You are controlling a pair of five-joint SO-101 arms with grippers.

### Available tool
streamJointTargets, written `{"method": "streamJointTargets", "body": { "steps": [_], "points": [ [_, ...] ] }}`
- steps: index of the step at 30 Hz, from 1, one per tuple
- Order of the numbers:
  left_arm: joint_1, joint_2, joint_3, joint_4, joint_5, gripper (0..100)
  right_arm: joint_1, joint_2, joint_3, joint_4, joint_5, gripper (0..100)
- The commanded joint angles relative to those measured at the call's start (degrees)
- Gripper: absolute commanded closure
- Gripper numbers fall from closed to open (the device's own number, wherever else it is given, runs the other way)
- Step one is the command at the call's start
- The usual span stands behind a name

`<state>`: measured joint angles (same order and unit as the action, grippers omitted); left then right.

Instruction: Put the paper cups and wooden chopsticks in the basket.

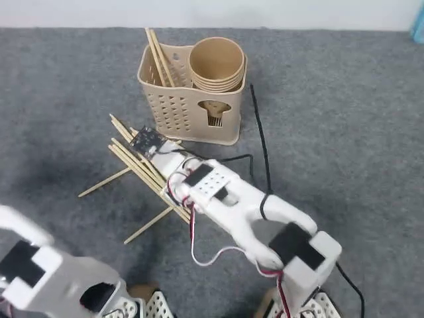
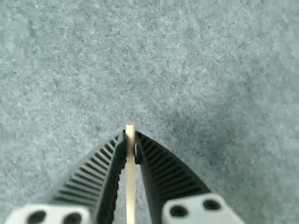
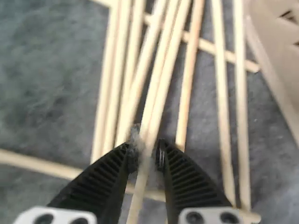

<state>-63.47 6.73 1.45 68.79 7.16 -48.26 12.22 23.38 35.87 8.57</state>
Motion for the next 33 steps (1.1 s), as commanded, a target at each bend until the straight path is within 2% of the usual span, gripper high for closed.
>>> {"method": "streamJointTargets", "body": {
  "steps": [1, 5, 8, 10, 16, 25, 29, 33],
  "points": [
    [-0.3, 0.7, -0.2, -2.2, -0.8, 99, 2.1, 0.5, -5.0, -0.9, -0.7, 92.4],
    [0.0, 1.7, -0.2, -2.2, -0.8, 99, 1.8, 1.5, -4.9, -0.9, -0.7, 92.8],
    [0.0, 1.7, -0.2, -2.2, -0.8, 99, 1.7, 1.0, -5.2, 1.5, -0.8, 99.0],
    [-0.2, 1.7, -0.2, -2.1, -0.8, 99, 1.7, 0.5, -5.9, 3.9, -0.9, 98.6],
    [-0.4, 1.7, 0.0, -1.7, -0.8, 99, 1.6, -5.7, -6.1, 13.4, -1.2, 99.1],
    [0.4, 1.1, -0.2, 1.1, -0.8, 99, 1.6, -23.1, -5.6, 33.8, -1.3, 99.1],
    [1.1, 1.1, 0.0, 1.5, -0.8, 99, 1.7, -32.7, 2.5, 36.1, -0.9, 99.1],
    [0.8, 1.1, 0.0, 1.5, -0.8, 99, 2.8, -43.0, 18.8, 32.6, -0.8, 99.1]
  ]
}}
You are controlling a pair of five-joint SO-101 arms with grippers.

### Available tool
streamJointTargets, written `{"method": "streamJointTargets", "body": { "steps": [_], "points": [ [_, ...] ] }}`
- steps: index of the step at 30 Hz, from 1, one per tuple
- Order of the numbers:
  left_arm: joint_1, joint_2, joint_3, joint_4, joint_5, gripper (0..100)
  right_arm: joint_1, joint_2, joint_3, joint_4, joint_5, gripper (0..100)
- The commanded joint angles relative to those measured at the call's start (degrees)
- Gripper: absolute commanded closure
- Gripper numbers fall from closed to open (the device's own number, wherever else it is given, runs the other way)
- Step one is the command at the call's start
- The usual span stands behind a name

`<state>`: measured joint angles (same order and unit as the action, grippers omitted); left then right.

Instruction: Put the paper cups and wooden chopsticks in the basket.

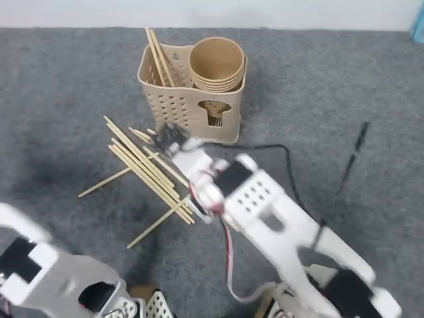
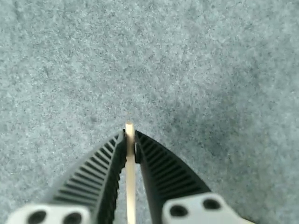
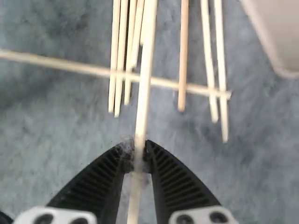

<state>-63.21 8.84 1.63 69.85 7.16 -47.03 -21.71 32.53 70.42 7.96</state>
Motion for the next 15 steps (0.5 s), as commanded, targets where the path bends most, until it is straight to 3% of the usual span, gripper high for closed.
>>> {"method": "streamJointTargets", "body": {
  "steps": [1, 4, 7, 11, 15],
  "points": [
    [0.5, -1.0, -0.1, 0.4, -0.8, 99, 2.8, -11.9, 14.2, -3.0, -0.2, 99.1],
    [0.0, -1.0, -0.1, 0.2, -1.5, 99, 8.7, -20.6, 25.8, -5.1, 1.3, 99.1],
    [-0.1, -1.0, -0.1, 0.3, -2.7, 99, 19.1, -30.2, 33.5, -5.2, 6.9, 99.1],
    [0.0, -1.0, -0.1, 0.4, -2.8, 99, 35.6, -41.4, 37.8, -5.3, 9.7, 99.1],
    [0.4, -1.0, -0.1, 0.5, -2.7, 99, 43.6, -47.3, 41.2, -5.1, 13.1, 98.3]
  ]
}}
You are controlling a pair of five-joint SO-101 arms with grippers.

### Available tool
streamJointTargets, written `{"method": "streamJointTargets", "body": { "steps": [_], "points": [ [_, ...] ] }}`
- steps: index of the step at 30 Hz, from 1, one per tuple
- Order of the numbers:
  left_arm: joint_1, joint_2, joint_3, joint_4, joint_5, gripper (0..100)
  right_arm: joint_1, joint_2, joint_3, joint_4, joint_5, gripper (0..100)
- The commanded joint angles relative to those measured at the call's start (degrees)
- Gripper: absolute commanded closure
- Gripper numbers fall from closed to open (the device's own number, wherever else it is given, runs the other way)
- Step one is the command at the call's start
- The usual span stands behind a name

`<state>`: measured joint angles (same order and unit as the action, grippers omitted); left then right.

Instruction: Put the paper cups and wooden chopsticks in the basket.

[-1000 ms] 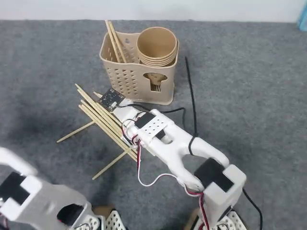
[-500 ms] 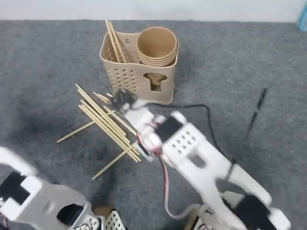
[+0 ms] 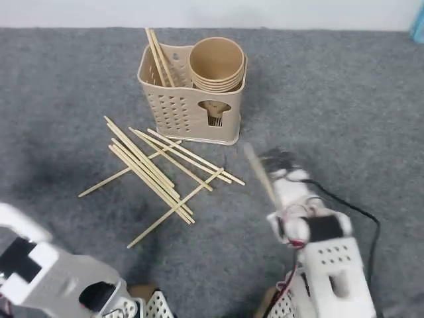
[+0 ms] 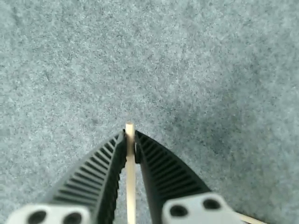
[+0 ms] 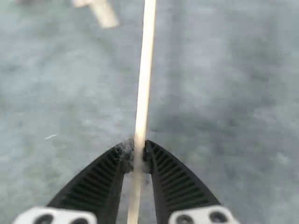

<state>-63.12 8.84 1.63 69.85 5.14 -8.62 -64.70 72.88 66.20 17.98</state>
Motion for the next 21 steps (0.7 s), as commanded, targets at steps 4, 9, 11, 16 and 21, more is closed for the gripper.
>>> {"method": "streamJointTargets", "body": {
  "steps": [4, 9, 11, 16, 21],
  "points": [
    [0.3, -1.0, -0.2, 0.5, -0.7, 99, 8.4, -3.4, 1.9, -1.1, 5.3, 84.6],
    [-0.2, -1.0, -0.4, 0.5, -0.7, 99, 8.1, 0.5, -0.9, -1.2, 5.2, 81.6],
    [-0.2, -1.0, -0.4, 0.5, -0.8, 99, 7.4, 2.7, -4.5, -1.1, 5.2, 84.8],
    [0.0, -1.0, -0.4, 0.5, -0.8, 99, 4.2, 14.0, -16.7, -1.1, 4.9, 87.8],
    [0.0, -1.0, -0.4, 0.5, -0.8, 99, 1.0, 32.7, -30.9, -1.2, 2.3, 87.9]
  ]
}}
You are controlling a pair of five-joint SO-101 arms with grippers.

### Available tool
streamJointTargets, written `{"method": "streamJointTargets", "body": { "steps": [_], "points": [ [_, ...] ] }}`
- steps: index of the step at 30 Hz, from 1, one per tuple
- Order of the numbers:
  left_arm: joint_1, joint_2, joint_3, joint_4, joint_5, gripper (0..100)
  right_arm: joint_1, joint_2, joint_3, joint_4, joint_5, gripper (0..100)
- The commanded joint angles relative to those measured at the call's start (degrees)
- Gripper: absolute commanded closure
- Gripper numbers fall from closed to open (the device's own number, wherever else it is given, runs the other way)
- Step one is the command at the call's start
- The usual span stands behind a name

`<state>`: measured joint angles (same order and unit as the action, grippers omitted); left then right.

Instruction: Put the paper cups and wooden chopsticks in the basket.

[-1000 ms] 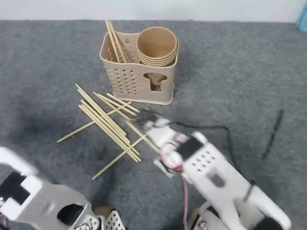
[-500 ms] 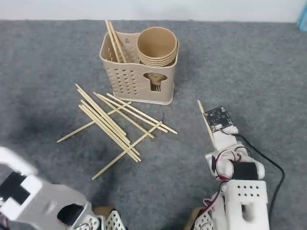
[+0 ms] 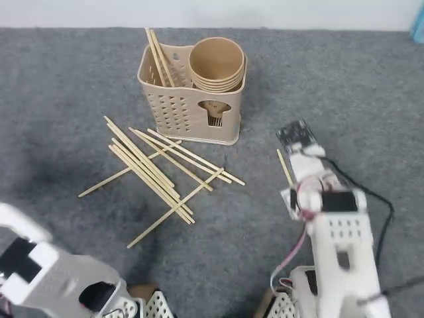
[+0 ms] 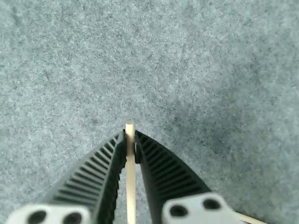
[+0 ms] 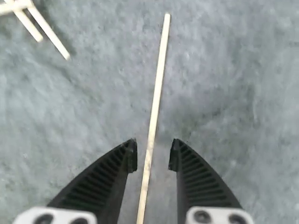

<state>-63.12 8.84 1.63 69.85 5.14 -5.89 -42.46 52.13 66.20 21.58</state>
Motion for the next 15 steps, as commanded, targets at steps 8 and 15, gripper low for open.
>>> {"method": "streamJointTargets", "body": {
  "steps": [8, 15],
  "points": [
    [-0.2, -1.0, -0.5, 0.1, -0.8, 99, -3.6, 39.5, -25.9, -9.4, -1.7, 88.3],
    [0.3, -1.0, -0.5, 0.1, -0.9, 99, -3.7, 57.3, -34.9, -12.9, -1.3, 88.4]
  ]
}}
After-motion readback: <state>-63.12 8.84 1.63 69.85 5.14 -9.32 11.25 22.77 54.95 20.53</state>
